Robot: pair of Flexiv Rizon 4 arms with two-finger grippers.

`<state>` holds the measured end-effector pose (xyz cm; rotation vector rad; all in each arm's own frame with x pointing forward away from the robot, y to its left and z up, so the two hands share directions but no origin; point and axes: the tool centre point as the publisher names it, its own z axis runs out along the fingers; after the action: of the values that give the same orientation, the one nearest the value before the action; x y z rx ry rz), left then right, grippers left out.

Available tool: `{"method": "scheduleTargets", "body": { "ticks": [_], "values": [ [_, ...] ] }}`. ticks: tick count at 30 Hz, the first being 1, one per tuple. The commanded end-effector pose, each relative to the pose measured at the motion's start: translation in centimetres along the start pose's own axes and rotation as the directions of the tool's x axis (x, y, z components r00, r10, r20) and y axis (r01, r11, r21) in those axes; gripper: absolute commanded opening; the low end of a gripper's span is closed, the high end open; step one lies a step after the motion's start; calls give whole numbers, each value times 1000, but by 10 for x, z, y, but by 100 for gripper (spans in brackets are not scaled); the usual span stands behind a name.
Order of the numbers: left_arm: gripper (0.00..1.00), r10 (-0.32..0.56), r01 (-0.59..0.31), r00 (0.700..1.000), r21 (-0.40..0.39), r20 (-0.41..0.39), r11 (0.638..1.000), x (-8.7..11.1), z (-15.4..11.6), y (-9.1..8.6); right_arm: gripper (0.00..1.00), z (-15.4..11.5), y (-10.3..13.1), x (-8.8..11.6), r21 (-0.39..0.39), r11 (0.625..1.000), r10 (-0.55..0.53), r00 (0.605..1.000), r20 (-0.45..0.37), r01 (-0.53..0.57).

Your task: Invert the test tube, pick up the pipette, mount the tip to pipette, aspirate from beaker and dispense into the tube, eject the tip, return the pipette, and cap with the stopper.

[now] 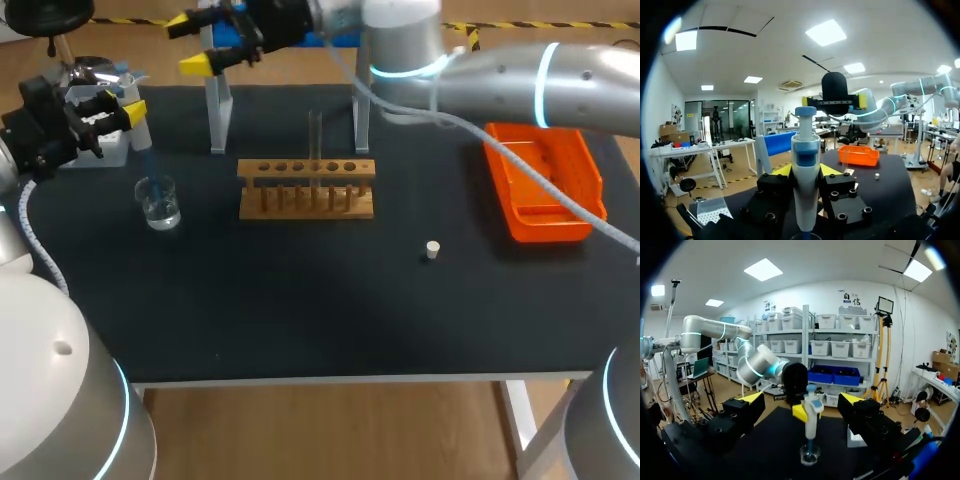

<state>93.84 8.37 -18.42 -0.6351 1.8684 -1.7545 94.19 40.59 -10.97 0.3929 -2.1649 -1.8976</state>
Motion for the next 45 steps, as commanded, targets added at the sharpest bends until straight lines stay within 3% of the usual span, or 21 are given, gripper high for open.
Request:
{"method": "scheduleTargets", "body": {
  "ticks": [1, 9, 20, 27, 45],
  "values": [
    [0, 0, 0, 1000, 0, 1, 1000, 0, 1, 0, 100, -59, -8, 41, 27, 999, 15, 994, 112, -18],
    [0, 0, 0, 1000, 0, 1, 1000, 0, 1, 0, 100, -118, -34, 62, 30, 998, 53, 979, 196, -60],
    [0, 0, 0, 1000, 0, 1, 1000, 0, 1, 0, 100, -167, -61, 82, 20, 997, 65, 963, 260, -73],
    [0, 0, 0, 1000, 0, 1, 1000, 0, 1, 0, 100, -183, -79, 81, 28, 998, 51, 965, 258, -60],
    [0, 0, 0, 1000, 0, 1, 1000, 0, 1, 0, 100, -197, -147, 69, 90, 995, 25, 963, 269, -51]
  ]
}}
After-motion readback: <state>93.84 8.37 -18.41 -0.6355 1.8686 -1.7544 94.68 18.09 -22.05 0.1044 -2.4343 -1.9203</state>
